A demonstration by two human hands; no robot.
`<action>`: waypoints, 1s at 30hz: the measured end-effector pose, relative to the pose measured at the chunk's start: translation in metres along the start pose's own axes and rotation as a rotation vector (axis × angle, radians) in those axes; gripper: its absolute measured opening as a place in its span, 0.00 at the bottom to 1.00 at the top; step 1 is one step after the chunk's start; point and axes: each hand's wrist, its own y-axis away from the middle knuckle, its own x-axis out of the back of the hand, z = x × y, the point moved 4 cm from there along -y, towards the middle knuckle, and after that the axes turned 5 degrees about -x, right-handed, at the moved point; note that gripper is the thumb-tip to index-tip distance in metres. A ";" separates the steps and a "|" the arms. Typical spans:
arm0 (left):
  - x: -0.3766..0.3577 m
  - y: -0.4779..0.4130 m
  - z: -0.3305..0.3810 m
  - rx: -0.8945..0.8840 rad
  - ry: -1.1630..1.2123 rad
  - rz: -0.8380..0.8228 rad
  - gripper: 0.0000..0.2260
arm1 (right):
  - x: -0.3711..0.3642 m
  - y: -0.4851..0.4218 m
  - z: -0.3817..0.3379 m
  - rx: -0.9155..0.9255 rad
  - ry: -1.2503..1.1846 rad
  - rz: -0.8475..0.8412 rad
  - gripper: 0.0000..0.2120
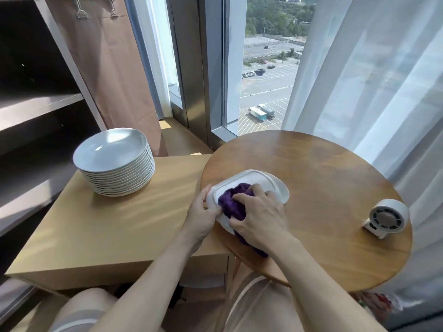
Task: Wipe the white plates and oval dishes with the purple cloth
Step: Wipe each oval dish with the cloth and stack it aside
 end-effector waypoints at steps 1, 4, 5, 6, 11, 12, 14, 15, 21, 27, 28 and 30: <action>0.001 0.000 -0.002 0.007 0.018 -0.001 0.33 | 0.000 0.004 -0.007 0.028 0.012 0.002 0.33; 0.004 0.001 -0.006 0.022 0.067 -0.006 0.32 | 0.002 0.005 -0.008 0.033 0.023 -0.027 0.31; 0.004 0.001 -0.006 0.028 0.074 -0.007 0.32 | 0.003 0.002 -0.005 0.023 0.023 -0.033 0.27; 0.004 0.000 -0.007 0.036 0.080 -0.002 0.32 | 0.003 -0.001 -0.002 0.007 0.021 -0.036 0.25; 0.003 -0.004 -0.007 0.046 0.071 0.046 0.31 | 0.007 -0.018 0.027 -0.178 -0.049 -0.042 0.22; 0.002 -0.004 -0.005 0.037 0.048 0.042 0.31 | 0.009 -0.022 0.036 -0.225 -0.070 -0.037 0.23; 0.002 -0.004 0.002 0.021 0.000 0.030 0.35 | 0.014 -0.032 0.053 -0.295 -0.092 -0.021 0.23; 0.002 -0.005 0.004 0.016 -0.012 0.026 0.36 | 0.016 -0.038 0.060 -0.317 -0.096 -0.015 0.23; 0.003 -0.010 0.006 -0.004 -0.051 0.011 0.30 | 0.022 -0.079 0.069 -0.379 -0.146 -0.029 0.22; 0.003 -0.009 0.006 -0.020 -0.069 0.036 0.30 | 0.017 -0.099 0.038 -0.206 0.032 -0.026 0.22; 0.003 -0.009 0.006 -0.022 -0.084 0.034 0.30 | 0.016 -0.098 0.033 -0.173 0.043 -0.023 0.22; 0.002 -0.008 0.006 -0.023 -0.098 0.028 0.31 | 0.013 -0.091 0.021 -0.107 0.053 -0.014 0.21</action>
